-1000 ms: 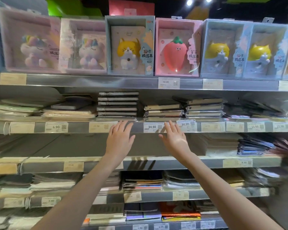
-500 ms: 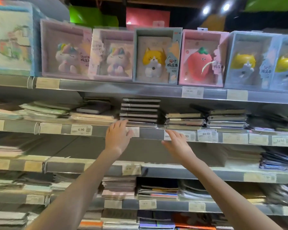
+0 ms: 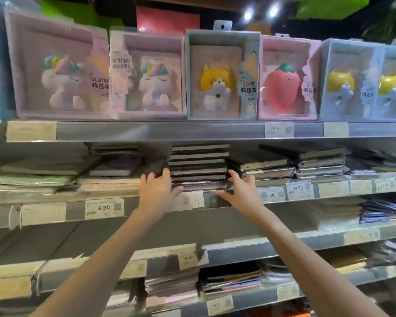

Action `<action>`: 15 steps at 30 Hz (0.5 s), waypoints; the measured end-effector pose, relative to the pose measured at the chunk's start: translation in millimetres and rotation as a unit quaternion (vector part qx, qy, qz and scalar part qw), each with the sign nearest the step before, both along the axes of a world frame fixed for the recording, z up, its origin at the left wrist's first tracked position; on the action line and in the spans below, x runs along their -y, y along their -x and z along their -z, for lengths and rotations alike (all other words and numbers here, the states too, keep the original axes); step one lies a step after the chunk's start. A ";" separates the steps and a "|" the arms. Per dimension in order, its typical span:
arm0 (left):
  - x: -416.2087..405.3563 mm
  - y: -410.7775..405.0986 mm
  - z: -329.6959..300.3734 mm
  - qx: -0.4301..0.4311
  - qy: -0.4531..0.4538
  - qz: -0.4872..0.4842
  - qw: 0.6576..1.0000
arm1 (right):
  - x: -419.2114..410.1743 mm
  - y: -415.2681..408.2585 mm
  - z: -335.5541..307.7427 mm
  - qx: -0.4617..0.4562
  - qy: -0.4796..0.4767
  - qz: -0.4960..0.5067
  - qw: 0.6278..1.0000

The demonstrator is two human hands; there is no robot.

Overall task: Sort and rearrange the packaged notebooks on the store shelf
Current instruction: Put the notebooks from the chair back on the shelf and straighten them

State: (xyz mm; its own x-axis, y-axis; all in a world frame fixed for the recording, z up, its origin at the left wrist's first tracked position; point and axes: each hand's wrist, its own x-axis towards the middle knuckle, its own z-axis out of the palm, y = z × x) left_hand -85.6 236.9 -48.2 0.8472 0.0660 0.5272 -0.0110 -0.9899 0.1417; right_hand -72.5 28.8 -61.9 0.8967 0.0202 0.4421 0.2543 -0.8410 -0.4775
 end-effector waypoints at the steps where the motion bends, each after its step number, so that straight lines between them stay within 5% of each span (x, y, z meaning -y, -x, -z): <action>1: 0.9 -0.8 -0.1 0.000 0.014 0.008 1.000 | -0.1 -3.3 0.1 -0.004 0.003 0.010 1.000; 8: -0.6 -11.2 6.9 0.055 0.089 0.052 0.993 | 2.0 -18.1 -5.5 -0.017 0.007 0.020 1.000; 15: 22.1 -4.0 9.1 0.043 0.046 -0.003 0.998 | 3.1 -17.5 4.0 0.027 -0.054 0.003 0.998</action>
State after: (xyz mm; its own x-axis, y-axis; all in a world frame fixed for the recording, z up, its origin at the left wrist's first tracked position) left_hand -81.6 214.8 -57.3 0.7979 0.1227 0.5902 -0.0204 -0.9730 0.2299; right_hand -55.1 25.7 -65.9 0.8716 -0.0351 0.4889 0.2772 -0.7874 -0.5507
